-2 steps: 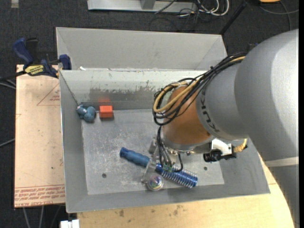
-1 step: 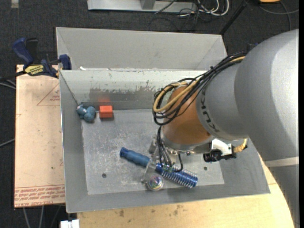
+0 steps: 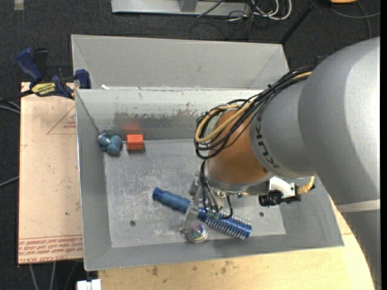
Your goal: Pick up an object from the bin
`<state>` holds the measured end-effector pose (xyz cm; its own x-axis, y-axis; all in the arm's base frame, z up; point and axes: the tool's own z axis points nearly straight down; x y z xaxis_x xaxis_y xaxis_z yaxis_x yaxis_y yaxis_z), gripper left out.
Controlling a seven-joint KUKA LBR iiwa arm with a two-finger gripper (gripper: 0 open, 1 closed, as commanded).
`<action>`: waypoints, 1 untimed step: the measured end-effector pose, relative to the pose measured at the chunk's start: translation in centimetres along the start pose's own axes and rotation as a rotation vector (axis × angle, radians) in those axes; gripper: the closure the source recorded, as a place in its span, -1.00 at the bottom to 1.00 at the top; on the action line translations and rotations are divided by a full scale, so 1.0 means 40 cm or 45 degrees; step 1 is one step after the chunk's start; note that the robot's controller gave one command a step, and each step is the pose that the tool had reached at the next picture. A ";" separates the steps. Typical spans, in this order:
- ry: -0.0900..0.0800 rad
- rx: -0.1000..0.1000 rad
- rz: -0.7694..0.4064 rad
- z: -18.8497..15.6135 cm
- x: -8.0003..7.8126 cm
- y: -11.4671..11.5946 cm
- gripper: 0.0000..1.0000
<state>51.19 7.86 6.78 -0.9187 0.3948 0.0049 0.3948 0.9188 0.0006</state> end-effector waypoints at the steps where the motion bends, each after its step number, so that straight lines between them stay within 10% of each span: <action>1: 0.001 -0.001 0.002 0.000 0.000 0.000 -1.00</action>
Offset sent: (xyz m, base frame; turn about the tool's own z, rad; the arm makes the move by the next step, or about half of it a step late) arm 0.0000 0.0000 0.0000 0.0000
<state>51.19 7.86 6.78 -0.9182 0.3960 0.0053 0.3960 0.9182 0.0016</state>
